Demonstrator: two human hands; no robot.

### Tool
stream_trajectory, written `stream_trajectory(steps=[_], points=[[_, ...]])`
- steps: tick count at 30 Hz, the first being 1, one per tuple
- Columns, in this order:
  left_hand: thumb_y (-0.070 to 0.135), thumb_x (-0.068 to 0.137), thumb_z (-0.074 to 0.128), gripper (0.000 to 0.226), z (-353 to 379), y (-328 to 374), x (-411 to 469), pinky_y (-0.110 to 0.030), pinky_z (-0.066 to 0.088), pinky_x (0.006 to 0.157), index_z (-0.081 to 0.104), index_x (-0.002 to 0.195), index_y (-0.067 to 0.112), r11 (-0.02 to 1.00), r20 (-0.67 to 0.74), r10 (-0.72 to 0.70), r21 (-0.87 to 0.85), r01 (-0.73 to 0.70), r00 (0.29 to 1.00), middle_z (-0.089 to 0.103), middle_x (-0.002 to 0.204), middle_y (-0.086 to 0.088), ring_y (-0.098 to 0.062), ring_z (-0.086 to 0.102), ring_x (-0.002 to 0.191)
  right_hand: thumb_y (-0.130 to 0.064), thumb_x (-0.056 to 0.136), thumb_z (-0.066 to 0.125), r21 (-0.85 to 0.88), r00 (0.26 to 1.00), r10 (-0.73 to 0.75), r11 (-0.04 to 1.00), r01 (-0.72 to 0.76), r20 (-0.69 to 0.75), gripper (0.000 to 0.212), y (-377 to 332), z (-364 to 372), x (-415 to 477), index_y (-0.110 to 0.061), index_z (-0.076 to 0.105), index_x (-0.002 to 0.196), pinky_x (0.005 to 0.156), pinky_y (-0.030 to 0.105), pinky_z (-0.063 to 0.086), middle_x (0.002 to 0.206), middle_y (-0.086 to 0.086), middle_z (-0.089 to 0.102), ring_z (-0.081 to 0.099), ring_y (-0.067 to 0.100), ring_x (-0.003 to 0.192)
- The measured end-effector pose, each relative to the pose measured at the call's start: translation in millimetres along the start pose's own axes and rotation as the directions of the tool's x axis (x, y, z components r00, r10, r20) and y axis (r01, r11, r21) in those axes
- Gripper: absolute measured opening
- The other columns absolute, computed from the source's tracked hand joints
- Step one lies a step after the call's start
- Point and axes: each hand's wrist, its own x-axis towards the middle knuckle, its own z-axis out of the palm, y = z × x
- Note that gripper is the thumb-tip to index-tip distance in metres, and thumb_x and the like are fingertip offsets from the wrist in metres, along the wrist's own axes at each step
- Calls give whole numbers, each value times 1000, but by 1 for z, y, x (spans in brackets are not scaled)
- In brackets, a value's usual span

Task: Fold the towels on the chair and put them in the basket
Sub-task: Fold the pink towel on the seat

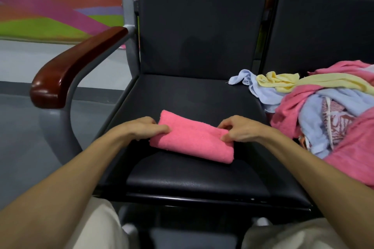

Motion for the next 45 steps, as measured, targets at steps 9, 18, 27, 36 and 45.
stream_trajectory(steps=[9, 18, 27, 36, 45], points=[[35, 50, 70, 58, 8, 17, -12, -31, 48, 74, 57, 103, 14, 701, -143, 382, -599, -387, 913, 66, 92, -4, -16, 62, 85, 4, 69, 66, 185, 961, -112, 981, 66, 253, 44, -1, 5, -24, 4, 60, 113, 62, 29, 46, 101, 12, 57, 58, 31, 85], [11, 80, 70, 37, -25, 17, -37, -22, 51, 75, 64, 116, 20, 580, -459, 230, -643, -500, 858, 70, 107, 1, -12, 66, 99, -7, 73, 73, 400, 972, -233, 889, 222, -21, 47, -29, 3, -23, -14, 52, 115, 72, 27, 51, 104, 1, 62, 61, 14, 91], [13, 69, 84, 49, -95, -86, -128, -25, 53, 72, 61, 110, -2, 331, -664, -318, -747, -577, 677, 67, 102, -11, -16, 66, 86, -41, 76, 78, 11, 809, -551, 825, 565, -205, 27, -190, 23, -43, -29, 66, 96, 65, 15, 42, 83, -15, 64, 58, -3, 75], [32, 89, 45, 16, -27, -260, -251, -26, 44, 61, 55, 80, 22, 105, -362, -570, -923, -371, 738, 57, 64, 4, -13, 53, 64, -36, 84, 73, 258, 749, -598, 801, 541, 285, 27, -320, 181, -53, -10, 69, 81, 62, 32, 53, 67, -2, 63, 60, 9, 63], [-3, 84, 66, 8, 132, -424, -298, -27, 51, 58, 65, 81, 4, 184, -176, -778, -982, -49, 603, 66, 73, -7, -14, 61, 58, -34, 79, 79, 8, 602, -357, 864, 504, 714, 28, -353, 394, -49, -9, 67, 75, 62, 27, 43, 70, -1, 60, 55, 16, 68]])
